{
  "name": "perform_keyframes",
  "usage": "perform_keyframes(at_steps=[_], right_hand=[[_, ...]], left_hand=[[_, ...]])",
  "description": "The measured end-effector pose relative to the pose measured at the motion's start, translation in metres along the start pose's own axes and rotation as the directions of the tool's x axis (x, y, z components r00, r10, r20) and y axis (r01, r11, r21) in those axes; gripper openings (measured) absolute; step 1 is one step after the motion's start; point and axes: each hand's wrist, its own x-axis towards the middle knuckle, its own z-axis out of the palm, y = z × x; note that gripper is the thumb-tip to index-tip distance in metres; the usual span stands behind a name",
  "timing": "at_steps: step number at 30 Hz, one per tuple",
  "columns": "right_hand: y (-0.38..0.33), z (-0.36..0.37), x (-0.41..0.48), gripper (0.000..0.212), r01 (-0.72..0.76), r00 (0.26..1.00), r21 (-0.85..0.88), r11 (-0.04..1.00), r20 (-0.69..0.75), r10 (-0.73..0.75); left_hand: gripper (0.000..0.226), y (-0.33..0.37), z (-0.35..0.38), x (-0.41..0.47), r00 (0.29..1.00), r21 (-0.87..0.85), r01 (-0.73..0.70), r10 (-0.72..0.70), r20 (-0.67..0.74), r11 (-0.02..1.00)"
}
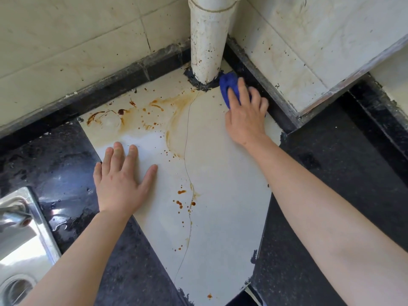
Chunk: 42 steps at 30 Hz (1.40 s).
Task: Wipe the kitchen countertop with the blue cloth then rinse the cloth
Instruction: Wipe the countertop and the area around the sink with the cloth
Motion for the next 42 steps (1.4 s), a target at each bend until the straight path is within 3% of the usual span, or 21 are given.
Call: perform_keyframes(at_steps=[3,5,9,14,16,18,20,23,28,31,33,36,39,42], right_hand=[[-0.003,-0.001,0.006,0.059,-0.172,0.984,0.079,0.982,0.054,0.168],[-0.017,-0.002,-0.004,0.059,-0.183,0.983,0.107,0.977,0.049,0.178],[-0.047,-0.007,-0.075,0.059,0.007,1.0,0.166,0.986,0.026,-0.012],[-0.059,-0.015,-0.15,0.056,0.211,0.967,0.302,0.93,0.072,-0.243],[-0.044,-0.016,-0.133,0.057,0.106,0.99,0.292,0.951,0.059,-0.128],[-0.026,-0.02,-0.107,0.055,-0.134,0.991,0.317,0.939,0.048,0.126],[-0.01,-0.031,-0.086,0.053,-0.19,0.973,0.326,0.926,-0.062,0.221],[-0.006,-0.04,-0.076,0.05,-0.032,0.971,0.281,0.959,-0.221,0.097],[-0.056,-0.004,-0.132,0.059,0.09,0.996,0.175,0.981,0.011,-0.093],[-0.061,0.005,-0.131,0.052,0.079,0.997,0.21,0.975,-0.023,-0.076],[-0.057,0.001,-0.123,0.048,0.152,0.988,0.224,0.963,-0.023,-0.151],[-0.026,0.0,-0.096,0.046,0.243,0.97,0.088,0.966,0.008,-0.245],[0.022,0.0,-0.041,0.047,0.058,0.998,0.026,0.998,0.006,-0.058],[0.032,-0.001,-0.011,0.055,-0.071,0.992,0.144,0.987,0.115,0.055]], left_hand=[[0.08,-0.001,0.001,0.0,1.0,0.0,-0.005,0.005,-0.009,1.0],[0.08,-0.002,0.001,0.0,1.0,-0.004,-0.009,0.009,-0.007,1.0],[0.081,-0.001,0.0,0.0,1.0,-0.002,-0.01,0.01,0.005,1.0],[0.081,-0.001,-0.001,0.0,1.0,-0.003,-0.009,0.009,0.012,1.0],[0.081,-0.002,-0.001,0.0,1.0,-0.009,-0.007,0.007,0.009,1.0],[0.08,-0.003,0.0,0.001,1.0,-0.01,-0.011,0.011,0.008,1.0],[0.08,-0.003,0.0,0.001,1.0,-0.007,-0.014,0.014,0.01,1.0],[0.079,-0.003,0.001,0.001,1.0,-0.011,-0.013,0.013,0.008,1.0],[0.08,-0.003,0.0,0.001,1.0,0.0,-0.012,0.012,0.021,1.0],[0.079,-0.003,0.0,0.002,0.999,0.016,-0.018,0.018,0.03,1.0],[0.079,-0.004,0.001,0.001,0.999,0.018,-0.018,0.018,0.032,1.0],[0.083,-0.002,-0.003,0.0,0.999,0.006,-0.018,0.018,0.029,1.0],[0.083,-0.002,-0.004,0.002,0.999,0.021,-0.03,0.029,0.032,0.999],[0.077,-0.001,-0.005,0.003,0.999,0.032,-0.036,0.035,0.038,0.999]])
